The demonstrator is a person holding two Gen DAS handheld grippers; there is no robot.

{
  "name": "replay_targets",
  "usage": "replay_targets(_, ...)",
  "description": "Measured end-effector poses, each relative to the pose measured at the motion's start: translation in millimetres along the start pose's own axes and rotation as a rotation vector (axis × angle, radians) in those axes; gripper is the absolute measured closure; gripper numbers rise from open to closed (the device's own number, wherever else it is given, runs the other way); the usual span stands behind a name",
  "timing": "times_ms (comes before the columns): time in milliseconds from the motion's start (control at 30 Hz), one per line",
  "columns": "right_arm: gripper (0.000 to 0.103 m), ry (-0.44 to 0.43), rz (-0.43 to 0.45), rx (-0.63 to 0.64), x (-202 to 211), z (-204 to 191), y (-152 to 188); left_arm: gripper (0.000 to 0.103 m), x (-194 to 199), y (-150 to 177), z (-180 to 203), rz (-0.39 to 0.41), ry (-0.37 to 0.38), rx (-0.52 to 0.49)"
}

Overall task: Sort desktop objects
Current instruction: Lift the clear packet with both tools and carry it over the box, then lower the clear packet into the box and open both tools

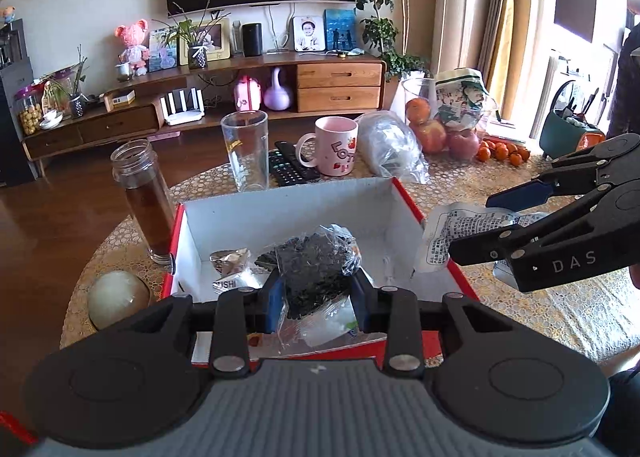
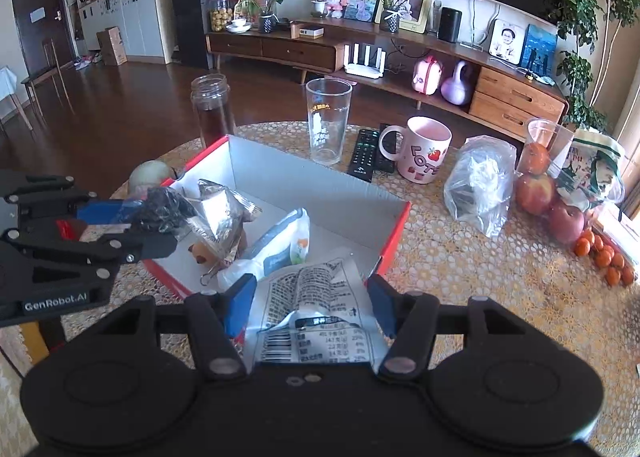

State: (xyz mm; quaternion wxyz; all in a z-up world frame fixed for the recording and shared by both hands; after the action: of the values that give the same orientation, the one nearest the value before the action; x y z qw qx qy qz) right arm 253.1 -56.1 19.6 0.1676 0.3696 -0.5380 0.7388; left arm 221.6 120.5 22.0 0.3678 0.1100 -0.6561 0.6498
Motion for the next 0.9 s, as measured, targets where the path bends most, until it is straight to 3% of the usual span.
replay_targets(533,0.043,0.086,-0.056,0.058,-76.7,-26.3,-9.2,0.070,-87.0,-4.6,-47.2,-0.111,-0.026,-0.003)
replay_targets(900,0.043,0.068,-0.081,0.087,-102.3,-40.6,-6.9,0.070,-122.4,-2.1,-60.7,-0.176,-0.028,0.004)
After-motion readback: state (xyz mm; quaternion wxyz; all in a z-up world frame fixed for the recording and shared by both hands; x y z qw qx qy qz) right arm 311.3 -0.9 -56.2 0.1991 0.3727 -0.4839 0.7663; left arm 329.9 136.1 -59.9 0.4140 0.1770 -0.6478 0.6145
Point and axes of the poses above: each gripper's, at about its wrist camera, not at the fingertips, and x roughly against the way its jaws point, z to its right, y to its underside, the point moved 3 cm from there along -x, roughly the way its jaws point, and after that the axes turned 11 degrees about y, right-handed, at the moved point
